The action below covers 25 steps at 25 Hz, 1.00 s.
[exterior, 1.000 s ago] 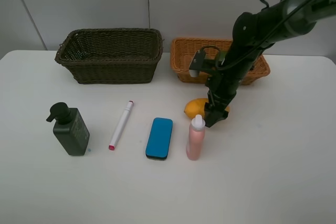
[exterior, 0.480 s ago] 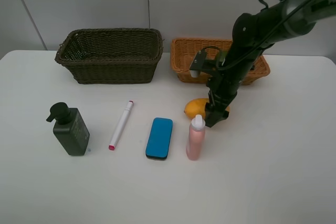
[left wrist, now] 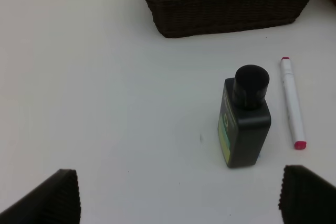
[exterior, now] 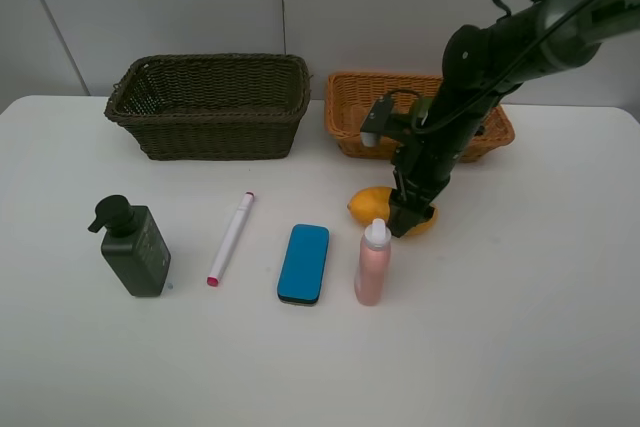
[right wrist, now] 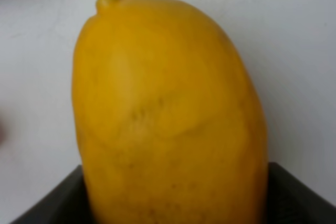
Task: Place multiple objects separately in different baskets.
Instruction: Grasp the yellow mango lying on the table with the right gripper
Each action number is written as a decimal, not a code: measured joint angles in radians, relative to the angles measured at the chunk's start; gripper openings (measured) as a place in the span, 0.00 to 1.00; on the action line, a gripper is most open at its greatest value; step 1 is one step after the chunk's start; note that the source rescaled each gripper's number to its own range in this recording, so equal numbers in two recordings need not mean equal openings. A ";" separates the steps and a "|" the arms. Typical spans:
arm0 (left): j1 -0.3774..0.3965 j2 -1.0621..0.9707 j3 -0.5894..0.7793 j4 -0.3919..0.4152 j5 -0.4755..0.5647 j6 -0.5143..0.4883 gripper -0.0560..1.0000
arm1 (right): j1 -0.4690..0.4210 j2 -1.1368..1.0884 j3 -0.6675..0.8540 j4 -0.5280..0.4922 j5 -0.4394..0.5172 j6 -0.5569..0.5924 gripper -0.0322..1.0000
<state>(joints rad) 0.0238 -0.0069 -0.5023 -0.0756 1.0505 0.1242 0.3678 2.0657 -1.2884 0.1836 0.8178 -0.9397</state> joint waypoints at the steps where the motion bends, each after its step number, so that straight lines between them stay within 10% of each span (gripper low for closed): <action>1: 0.000 0.000 0.000 0.000 0.000 0.000 1.00 | 0.000 0.000 0.000 0.000 0.000 0.000 0.28; 25: 0.000 0.000 0.000 0.000 0.000 0.000 1.00 | 0.000 -0.106 -0.022 0.013 0.067 0.000 0.28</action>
<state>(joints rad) 0.0238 -0.0069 -0.5023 -0.0756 1.0505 0.1242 0.3678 1.9601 -1.3108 0.1962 0.8848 -0.9397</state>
